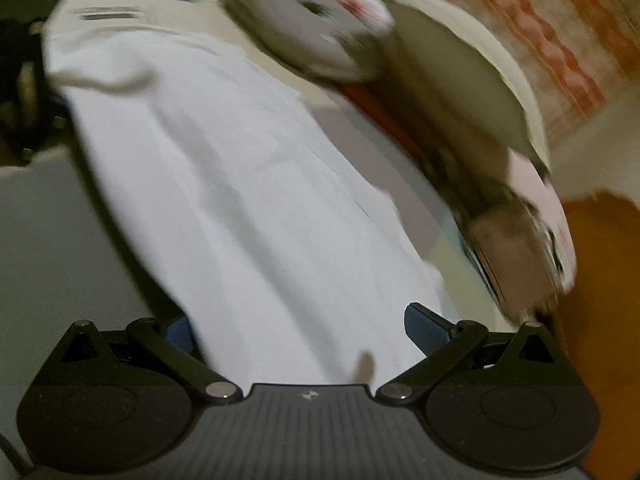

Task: Fold clothes

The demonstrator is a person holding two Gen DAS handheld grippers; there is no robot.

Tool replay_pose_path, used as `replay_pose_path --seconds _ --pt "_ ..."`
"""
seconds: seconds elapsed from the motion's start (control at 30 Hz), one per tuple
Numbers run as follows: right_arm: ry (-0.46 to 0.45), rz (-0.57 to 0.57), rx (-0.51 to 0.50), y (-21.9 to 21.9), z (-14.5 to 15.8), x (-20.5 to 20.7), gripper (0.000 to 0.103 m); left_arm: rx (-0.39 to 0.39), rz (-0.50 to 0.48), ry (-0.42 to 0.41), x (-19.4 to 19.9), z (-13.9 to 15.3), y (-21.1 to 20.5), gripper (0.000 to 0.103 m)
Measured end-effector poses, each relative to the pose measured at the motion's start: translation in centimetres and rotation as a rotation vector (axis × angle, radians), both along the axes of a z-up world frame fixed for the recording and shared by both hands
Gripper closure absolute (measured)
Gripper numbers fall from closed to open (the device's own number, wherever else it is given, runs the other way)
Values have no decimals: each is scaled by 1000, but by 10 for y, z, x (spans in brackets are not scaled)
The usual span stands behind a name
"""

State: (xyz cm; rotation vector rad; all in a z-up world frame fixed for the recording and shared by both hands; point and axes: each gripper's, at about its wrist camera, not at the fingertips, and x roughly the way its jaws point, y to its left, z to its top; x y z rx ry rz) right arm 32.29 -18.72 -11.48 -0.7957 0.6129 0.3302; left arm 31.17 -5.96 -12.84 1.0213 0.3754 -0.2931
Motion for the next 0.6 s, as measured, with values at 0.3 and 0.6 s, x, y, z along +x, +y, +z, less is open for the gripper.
replay_pose_path --seconds 0.3,0.6 --pt "-85 98 -119 5 -8 -12 1 212 -2 -36 9 -2 5 1" --pt "-131 145 -215 23 -21 -17 34 338 -82 -13 8 -24 -26 59"
